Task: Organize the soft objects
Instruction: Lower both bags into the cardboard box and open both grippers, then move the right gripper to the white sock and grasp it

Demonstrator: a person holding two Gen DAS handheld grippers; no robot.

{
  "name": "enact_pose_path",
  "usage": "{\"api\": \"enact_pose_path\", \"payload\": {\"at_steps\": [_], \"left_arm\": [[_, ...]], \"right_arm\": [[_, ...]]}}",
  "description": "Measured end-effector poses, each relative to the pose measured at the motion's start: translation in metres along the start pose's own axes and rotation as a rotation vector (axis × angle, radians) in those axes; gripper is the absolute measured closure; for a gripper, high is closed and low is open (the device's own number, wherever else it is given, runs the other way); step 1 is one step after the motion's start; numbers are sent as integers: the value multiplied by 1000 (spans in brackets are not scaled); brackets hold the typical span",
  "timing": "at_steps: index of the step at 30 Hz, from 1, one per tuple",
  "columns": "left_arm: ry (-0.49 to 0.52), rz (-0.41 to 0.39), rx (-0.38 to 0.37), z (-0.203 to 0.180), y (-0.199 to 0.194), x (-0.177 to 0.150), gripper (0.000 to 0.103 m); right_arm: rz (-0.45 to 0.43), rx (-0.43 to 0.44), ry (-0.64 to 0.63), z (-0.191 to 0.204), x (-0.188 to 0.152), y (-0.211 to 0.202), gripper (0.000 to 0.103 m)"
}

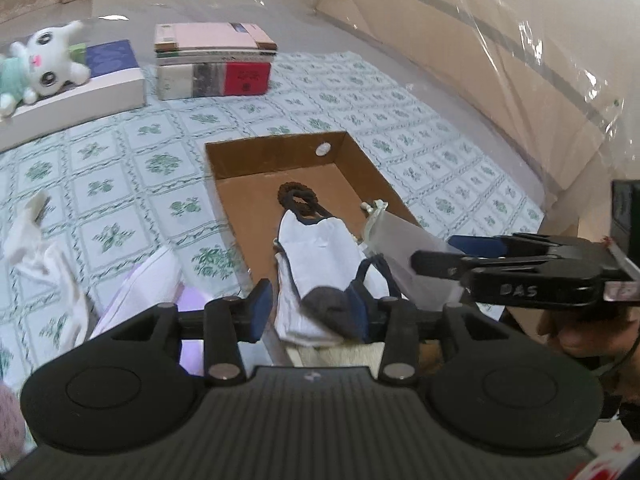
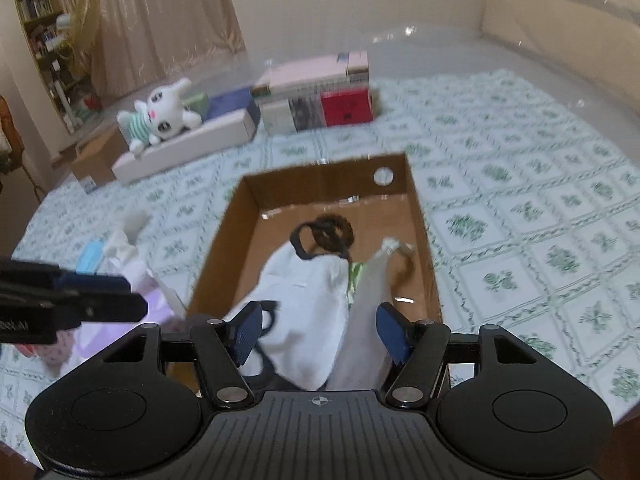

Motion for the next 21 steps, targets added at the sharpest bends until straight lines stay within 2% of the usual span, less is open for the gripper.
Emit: {"api": "enact_pose_path", "payload": {"at_steps": [7, 12, 21], "left_arm": [[-68, -83, 6, 11, -34, -43, 52], [-106, -115, 29, 21, -51, -77, 52], [-143, -138, 64, 38, -70, -129, 48]], "right_arm": [[-72, -8, 4, 22, -28, -36, 39], [-94, -2, 28, 35, -57, -49, 38], [-80, 25, 91, 61, -108, -46, 38]]}}
Point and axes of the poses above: each gripper's, at about its wrist camera, not at the fingertips, and y roughly the way its jaws point, z to its left, x to its top, the point moved 3 cm from there along y, roughly the way its jaws point, and after that the axes turned 14 degrees about z, right-handed, at the moved point
